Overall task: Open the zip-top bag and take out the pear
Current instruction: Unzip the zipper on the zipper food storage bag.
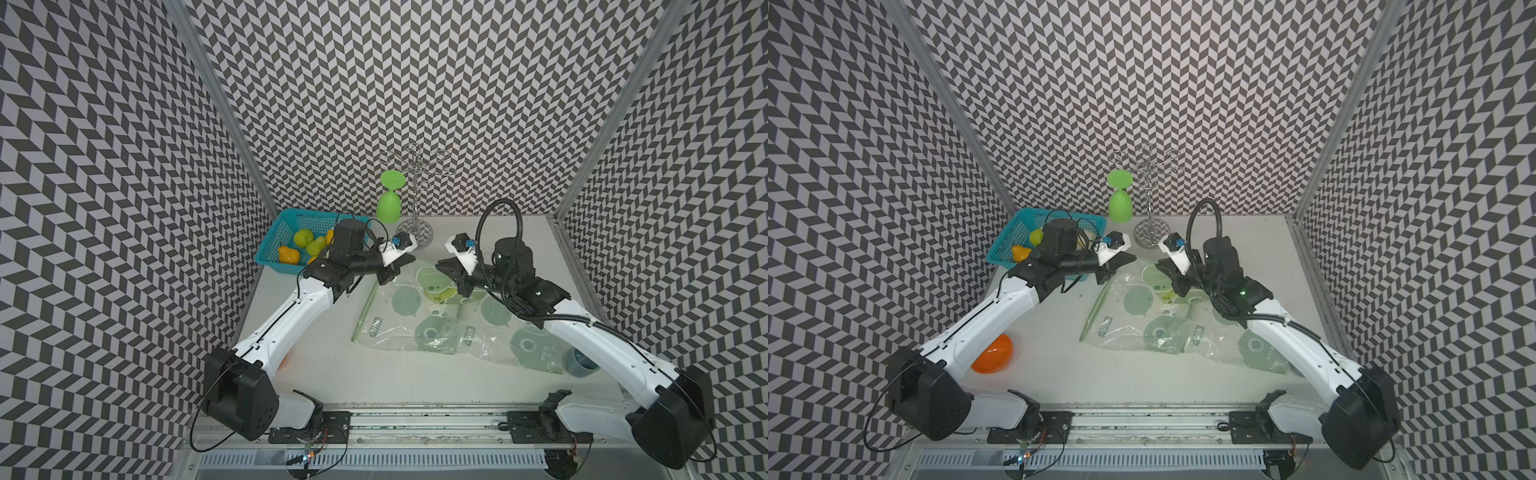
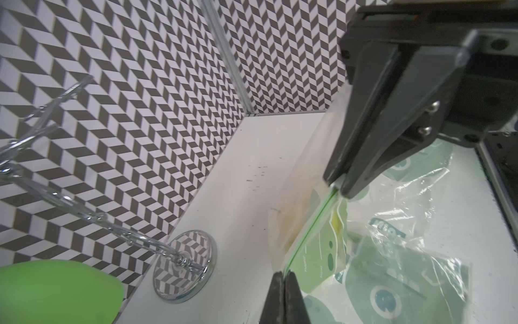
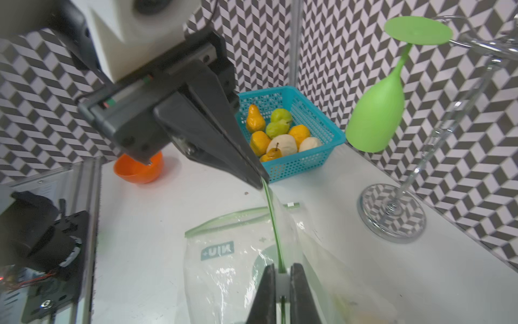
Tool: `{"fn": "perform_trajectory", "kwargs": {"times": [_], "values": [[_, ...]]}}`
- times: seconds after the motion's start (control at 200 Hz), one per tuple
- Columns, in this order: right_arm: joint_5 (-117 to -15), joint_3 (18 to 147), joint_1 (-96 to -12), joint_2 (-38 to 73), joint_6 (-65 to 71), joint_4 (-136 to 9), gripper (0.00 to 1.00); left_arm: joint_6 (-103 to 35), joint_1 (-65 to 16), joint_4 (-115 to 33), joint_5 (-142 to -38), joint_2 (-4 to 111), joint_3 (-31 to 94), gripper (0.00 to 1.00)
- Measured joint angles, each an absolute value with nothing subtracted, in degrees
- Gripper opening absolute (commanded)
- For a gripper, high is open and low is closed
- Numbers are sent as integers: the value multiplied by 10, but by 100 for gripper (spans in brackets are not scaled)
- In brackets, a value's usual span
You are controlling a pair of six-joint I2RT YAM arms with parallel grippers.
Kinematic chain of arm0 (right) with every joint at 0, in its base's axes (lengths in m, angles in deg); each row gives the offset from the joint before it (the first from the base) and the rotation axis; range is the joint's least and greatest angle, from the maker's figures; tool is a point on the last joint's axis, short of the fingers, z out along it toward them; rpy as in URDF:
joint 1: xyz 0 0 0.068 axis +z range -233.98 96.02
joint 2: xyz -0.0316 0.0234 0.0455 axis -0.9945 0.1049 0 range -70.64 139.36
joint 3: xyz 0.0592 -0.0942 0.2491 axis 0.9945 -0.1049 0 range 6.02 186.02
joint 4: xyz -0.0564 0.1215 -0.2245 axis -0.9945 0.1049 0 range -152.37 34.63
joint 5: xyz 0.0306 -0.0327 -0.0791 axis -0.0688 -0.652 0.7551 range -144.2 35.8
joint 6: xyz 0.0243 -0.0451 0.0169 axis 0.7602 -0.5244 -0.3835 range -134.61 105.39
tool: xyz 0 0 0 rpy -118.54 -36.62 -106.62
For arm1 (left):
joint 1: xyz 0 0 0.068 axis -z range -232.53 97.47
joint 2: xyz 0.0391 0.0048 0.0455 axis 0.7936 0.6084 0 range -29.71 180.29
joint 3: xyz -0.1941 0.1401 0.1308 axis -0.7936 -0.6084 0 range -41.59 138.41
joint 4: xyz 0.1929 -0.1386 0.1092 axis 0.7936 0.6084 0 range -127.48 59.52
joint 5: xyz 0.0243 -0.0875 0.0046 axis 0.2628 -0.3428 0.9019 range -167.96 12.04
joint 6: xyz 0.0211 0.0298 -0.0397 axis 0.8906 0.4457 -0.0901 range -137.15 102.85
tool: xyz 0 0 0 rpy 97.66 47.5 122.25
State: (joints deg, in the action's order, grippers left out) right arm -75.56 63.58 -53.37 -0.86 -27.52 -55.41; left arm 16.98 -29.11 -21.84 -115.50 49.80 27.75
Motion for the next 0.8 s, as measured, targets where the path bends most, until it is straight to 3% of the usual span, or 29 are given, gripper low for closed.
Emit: {"fn": "perform_trajectory", "kwargs": {"times": [0.461, 0.801], "values": [[-618, 515, -649, -166, -153, -590, 0, 121, -303, -289, -1144, 550, 329, 0], [-566, 512, -687, -174, -105, -601, 0, 111, -278, -297, -1139, 637, 434, 0]]}}
